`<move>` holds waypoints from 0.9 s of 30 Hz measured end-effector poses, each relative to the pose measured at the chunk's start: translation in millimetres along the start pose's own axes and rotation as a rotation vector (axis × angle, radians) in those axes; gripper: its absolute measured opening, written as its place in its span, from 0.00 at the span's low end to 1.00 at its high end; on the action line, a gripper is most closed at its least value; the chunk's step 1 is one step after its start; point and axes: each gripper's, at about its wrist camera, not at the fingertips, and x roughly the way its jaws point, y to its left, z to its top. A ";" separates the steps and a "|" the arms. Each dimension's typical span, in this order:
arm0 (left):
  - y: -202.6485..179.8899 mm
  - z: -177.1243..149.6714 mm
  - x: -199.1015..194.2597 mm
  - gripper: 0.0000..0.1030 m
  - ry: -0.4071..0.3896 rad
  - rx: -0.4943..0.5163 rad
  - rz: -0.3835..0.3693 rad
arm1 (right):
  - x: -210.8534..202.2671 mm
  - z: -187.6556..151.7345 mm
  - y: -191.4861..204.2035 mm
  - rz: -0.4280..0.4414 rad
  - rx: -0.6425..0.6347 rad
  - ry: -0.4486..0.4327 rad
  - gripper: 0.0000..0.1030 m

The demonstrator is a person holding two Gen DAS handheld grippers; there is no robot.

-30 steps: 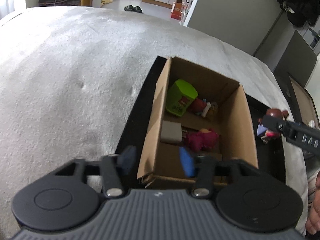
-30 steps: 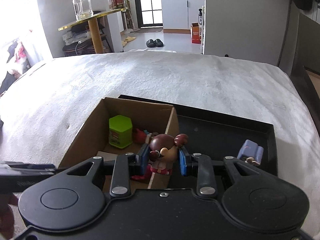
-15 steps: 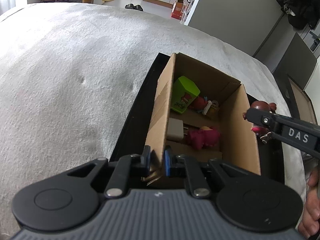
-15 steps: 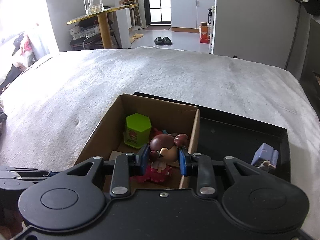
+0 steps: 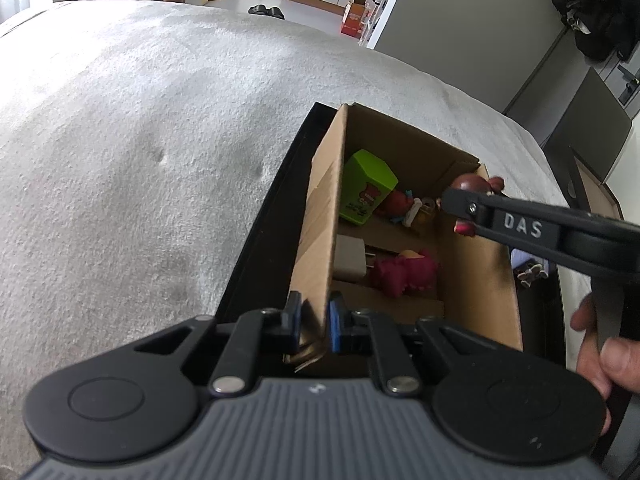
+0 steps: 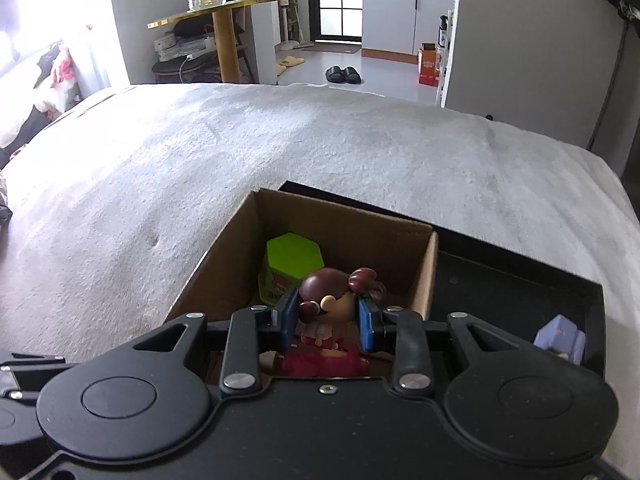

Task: Organize rigid objects
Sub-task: 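Open the right gripper to release the brown doll, lift away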

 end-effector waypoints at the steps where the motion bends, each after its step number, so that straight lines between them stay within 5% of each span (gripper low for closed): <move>1: 0.9 0.2 0.6 0.12 0.001 -0.003 -0.001 | -0.2 0.7 3.8 -0.011 -0.022 -0.013 0.33; 3: 1.0 0.3 0.6 0.13 0.003 -0.005 -0.003 | -3.6 0.0 9.5 -0.024 -0.057 -0.034 0.42; 19: -3.8 1.5 -4.4 0.12 -0.012 0.011 0.009 | -31.3 -24.5 -15.6 -0.011 -0.018 0.009 0.45; 27: -17.6 6.9 -14.0 0.13 -0.050 0.070 0.081 | -42.1 -36.7 -46.8 -0.033 0.009 0.013 0.48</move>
